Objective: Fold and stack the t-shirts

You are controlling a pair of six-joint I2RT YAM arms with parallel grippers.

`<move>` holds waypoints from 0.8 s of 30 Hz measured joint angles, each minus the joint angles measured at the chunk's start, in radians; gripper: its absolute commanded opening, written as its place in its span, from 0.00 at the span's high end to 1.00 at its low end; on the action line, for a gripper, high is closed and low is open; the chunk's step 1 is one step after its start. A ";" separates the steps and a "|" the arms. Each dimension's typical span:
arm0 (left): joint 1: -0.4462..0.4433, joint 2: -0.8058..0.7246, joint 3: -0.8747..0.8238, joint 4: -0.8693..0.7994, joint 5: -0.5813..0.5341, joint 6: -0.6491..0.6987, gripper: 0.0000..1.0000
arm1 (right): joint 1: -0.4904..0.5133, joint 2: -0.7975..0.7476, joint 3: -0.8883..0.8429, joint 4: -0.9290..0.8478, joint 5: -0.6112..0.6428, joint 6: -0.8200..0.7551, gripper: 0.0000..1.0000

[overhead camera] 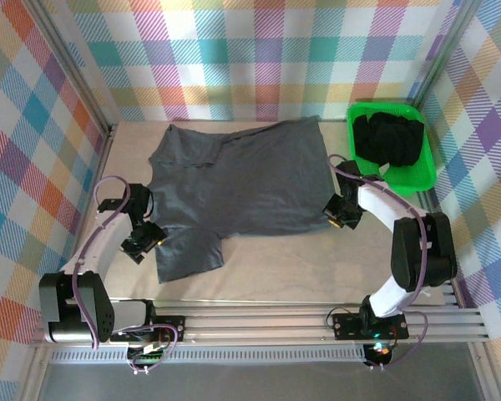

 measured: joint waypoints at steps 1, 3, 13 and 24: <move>0.002 0.005 -0.002 0.017 -0.001 0.003 0.40 | 0.000 0.005 0.002 0.002 -0.003 -0.009 1.00; 0.011 0.025 -0.002 0.072 -0.003 0.013 0.42 | 0.000 0.012 0.003 0.002 -0.007 -0.019 1.00; 0.063 0.285 0.016 0.351 0.003 0.132 0.44 | 0.000 0.017 0.003 0.003 -0.034 -0.037 1.00; 0.089 0.328 0.041 0.508 0.031 0.195 0.49 | 0.000 0.017 0.003 0.002 -0.048 -0.037 1.00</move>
